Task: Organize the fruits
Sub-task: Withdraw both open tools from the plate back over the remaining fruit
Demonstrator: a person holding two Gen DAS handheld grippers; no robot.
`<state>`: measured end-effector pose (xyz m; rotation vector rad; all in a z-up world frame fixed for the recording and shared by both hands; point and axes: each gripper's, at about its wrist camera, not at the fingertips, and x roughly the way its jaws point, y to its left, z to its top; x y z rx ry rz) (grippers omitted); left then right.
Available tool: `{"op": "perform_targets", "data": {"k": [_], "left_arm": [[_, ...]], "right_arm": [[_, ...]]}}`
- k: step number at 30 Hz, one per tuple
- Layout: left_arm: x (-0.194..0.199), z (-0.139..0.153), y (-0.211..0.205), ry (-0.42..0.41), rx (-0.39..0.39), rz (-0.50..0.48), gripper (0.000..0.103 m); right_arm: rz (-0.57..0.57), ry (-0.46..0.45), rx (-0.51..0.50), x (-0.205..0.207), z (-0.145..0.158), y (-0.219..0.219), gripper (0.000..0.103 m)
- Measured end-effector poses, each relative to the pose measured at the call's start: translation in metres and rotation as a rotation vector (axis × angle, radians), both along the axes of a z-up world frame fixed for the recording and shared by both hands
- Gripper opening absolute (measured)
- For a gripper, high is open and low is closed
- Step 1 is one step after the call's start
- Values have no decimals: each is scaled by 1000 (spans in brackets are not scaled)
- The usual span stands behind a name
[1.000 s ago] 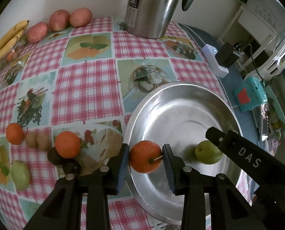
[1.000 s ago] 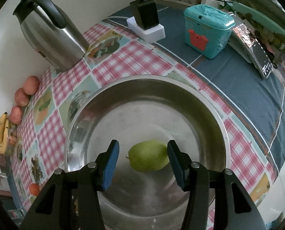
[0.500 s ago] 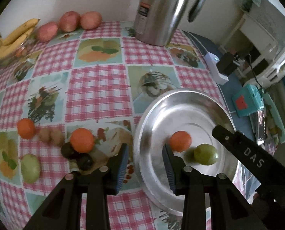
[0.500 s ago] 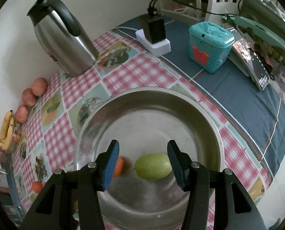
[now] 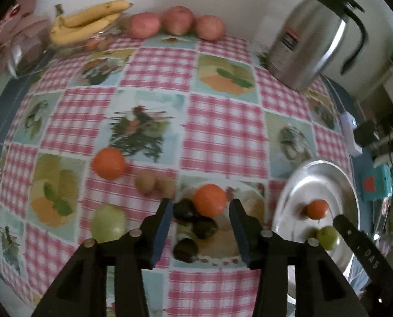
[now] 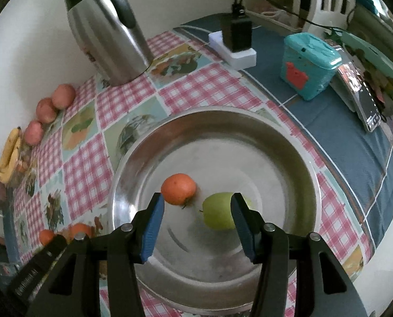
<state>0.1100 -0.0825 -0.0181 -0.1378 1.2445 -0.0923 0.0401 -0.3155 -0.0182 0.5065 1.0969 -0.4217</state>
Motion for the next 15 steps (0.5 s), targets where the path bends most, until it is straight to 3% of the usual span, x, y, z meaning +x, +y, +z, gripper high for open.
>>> {"op": "perform_targets", "data": {"k": [5, 15], "left_arm": [[3, 4, 21, -12, 28, 49, 53], [10, 4, 57, 6, -30, 142, 57]], "right_arm": [[51, 11, -11, 4, -1, 13, 54], [103, 21, -25, 9, -1, 26, 54]]}}
